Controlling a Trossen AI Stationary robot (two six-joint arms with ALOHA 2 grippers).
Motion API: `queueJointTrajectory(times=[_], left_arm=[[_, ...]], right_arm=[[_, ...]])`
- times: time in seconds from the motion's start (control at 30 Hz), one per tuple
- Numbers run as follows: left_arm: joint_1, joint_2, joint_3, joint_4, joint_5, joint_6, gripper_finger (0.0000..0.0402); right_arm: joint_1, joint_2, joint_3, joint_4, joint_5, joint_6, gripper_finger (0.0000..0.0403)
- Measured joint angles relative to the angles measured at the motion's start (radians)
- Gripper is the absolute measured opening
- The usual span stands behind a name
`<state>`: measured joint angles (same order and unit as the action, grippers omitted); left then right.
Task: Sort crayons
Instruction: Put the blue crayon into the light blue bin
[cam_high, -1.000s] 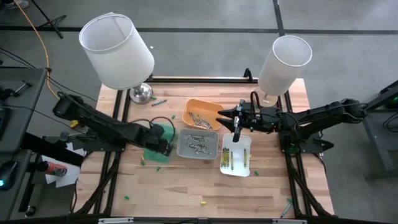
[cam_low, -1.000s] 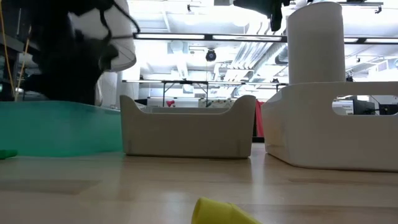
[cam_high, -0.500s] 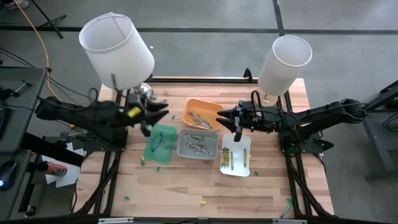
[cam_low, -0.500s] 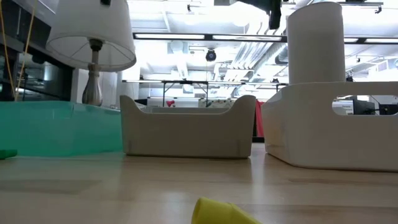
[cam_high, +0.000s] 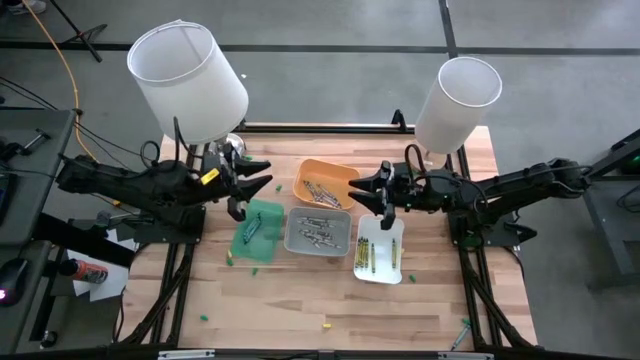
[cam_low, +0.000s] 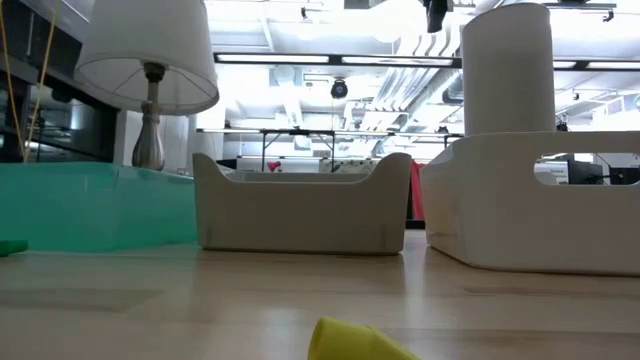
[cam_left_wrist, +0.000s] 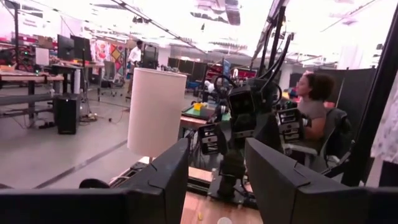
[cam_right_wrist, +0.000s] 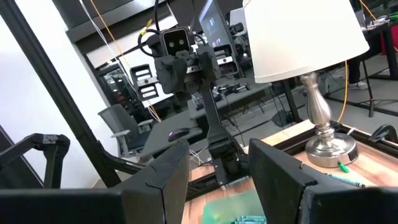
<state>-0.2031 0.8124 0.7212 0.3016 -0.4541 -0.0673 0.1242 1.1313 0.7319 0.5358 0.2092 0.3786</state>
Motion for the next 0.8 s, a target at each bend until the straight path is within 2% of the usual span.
queueJointTrajectory(times=[0.23, 0.47, 0.8], left_arm=[[0.0, 0.006, 0.0, 0.004, -0.004, 0.001, 0.0145], [0.0, 0.008, 0.0, 0.004, -0.103, -0.022, 0.0145], [0.026, 0.019, 0.0, 0.004, -0.11, -0.014, 0.0145]], right_arm=[[0.0, 0.0, 0.0, 0.0, 0.0, -0.002, 0.016], [0.0, 0.0, 0.0, 0.0, 0.0, -0.002, 0.016], [0.0, 0.0, 0.0, 0.0, 0.0, -0.002, 0.016]])
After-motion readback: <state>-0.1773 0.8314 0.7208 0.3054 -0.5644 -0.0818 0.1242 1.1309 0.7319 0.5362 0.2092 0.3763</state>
